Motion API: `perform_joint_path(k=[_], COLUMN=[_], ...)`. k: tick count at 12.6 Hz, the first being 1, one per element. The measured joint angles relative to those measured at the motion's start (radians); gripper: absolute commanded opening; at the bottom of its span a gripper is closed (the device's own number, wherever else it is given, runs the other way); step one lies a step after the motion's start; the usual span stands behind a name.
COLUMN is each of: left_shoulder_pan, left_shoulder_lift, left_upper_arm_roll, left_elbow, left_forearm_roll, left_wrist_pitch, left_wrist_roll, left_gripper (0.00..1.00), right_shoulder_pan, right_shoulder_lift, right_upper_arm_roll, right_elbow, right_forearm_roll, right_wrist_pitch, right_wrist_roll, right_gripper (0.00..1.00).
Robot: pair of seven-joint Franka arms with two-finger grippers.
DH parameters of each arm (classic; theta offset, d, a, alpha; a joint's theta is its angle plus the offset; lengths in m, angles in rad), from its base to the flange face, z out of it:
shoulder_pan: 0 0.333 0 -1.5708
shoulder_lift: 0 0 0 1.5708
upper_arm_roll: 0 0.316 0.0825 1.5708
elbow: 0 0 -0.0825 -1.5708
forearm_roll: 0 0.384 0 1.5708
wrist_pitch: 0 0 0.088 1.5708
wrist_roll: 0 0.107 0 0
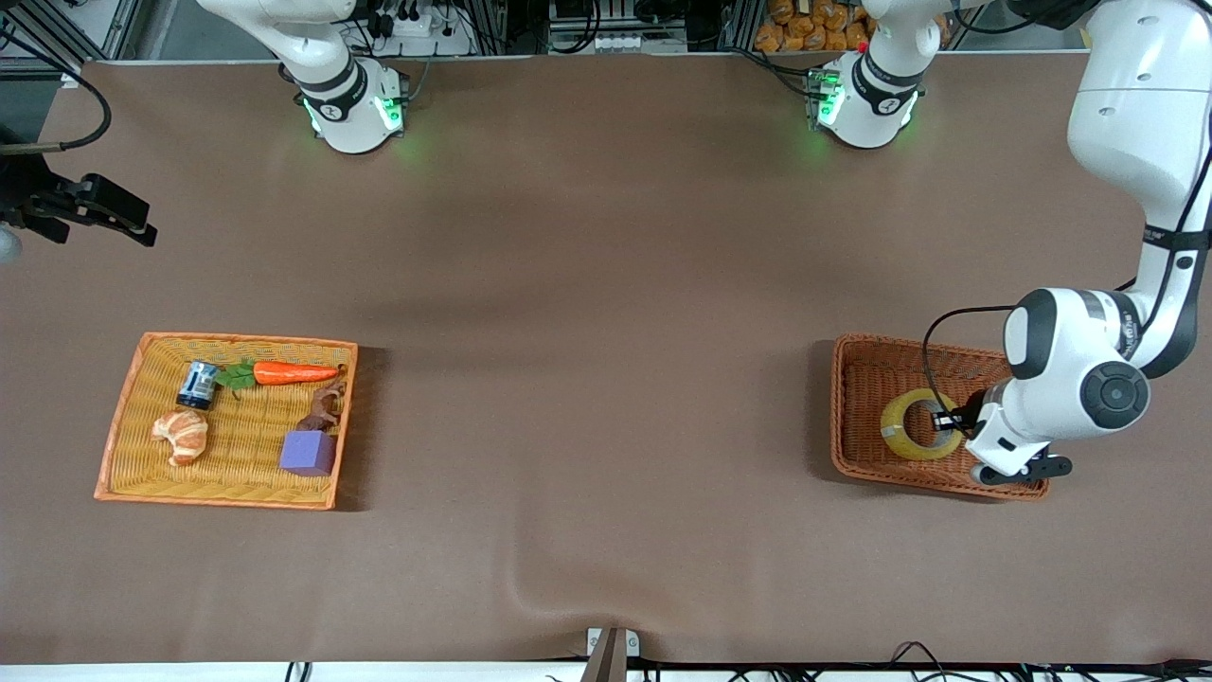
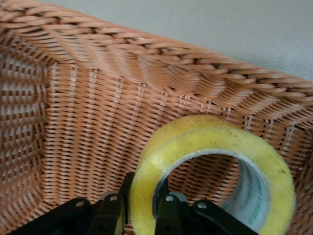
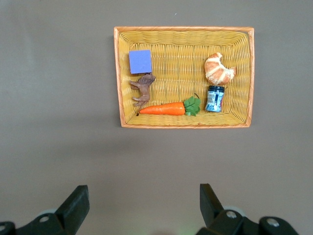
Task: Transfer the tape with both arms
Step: 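Release the tape in the basket and raise the left gripper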
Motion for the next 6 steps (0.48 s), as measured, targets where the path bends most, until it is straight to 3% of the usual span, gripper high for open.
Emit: perform_joint_path(k=[3,6], left_shoulder_pan=[0.000,0.002], left_shoulder_lift=[-0.029,-0.131], left_upper_arm_roll=[-0.009,-0.029], left_elbow=[0.027,0.067], left_forearm_roll=[0.001,0.001], left_wrist_pitch=[-0.001,-0.059], left_wrist_roll=[0.017,0.024], left_gripper=[1.00,1.00], right_shoulder_pan=[0.000,0.000], right_shoulder_lift=[0.000,0.000], right_upper_arm_roll=[-0.001,-0.005], right_elbow=[-0.002,-0.015], right_forearm_roll=[0.000,0.000], right_wrist_pitch=[0.002,0.012], right_wrist_roll=[0.005,0.007], right_gripper=[1.00,1.00])
